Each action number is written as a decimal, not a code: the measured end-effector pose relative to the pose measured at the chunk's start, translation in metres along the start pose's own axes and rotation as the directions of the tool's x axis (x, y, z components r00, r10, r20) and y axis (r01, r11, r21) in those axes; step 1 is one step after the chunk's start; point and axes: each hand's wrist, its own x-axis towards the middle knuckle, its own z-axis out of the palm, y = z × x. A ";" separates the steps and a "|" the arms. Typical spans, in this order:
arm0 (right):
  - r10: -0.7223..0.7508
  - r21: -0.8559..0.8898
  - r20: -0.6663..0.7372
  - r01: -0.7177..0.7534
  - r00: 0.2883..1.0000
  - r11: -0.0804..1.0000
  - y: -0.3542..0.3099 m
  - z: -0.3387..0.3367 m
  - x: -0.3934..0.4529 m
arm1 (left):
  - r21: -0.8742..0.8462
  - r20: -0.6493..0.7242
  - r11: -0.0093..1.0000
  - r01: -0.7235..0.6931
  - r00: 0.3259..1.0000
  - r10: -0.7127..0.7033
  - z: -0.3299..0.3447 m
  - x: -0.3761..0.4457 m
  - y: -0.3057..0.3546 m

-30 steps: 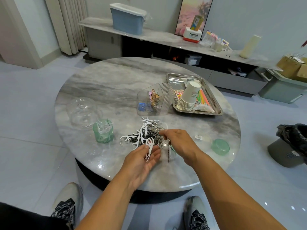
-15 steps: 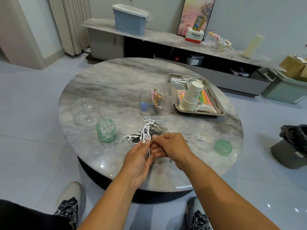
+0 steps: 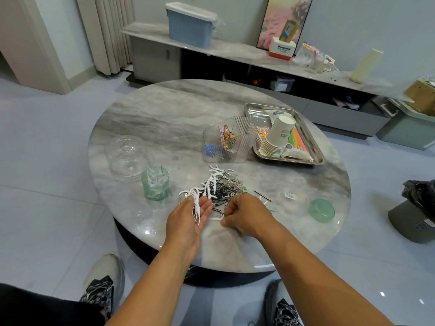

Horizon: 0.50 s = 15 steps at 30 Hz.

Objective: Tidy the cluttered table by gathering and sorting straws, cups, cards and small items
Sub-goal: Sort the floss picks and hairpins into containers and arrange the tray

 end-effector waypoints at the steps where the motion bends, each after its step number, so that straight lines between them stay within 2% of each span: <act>1: -0.006 -0.010 -0.001 0.006 1.000 1.000 0.000 0.000 0.001 | -0.003 0.003 1.000 0.003 1.000 -0.003 0.000 0.000 0.001; 5: -0.034 0.008 -0.036 0.034 0.999 0.999 0.002 -0.003 0.002 | -0.012 0.013 1.000 0.017 1.000 -0.016 0.001 0.001 0.003; 11: -0.059 0.326 -0.053 0.073 0.997 0.942 0.010 -0.029 0.009 | 0.056 0.030 0.998 0.036 0.999 -0.037 -0.001 0.002 0.008; 15: -0.179 0.497 0.032 0.140 0.983 0.856 0.007 -0.053 0.012 | 0.198 0.081 0.978 0.069 0.993 -0.087 0.001 0.000 0.011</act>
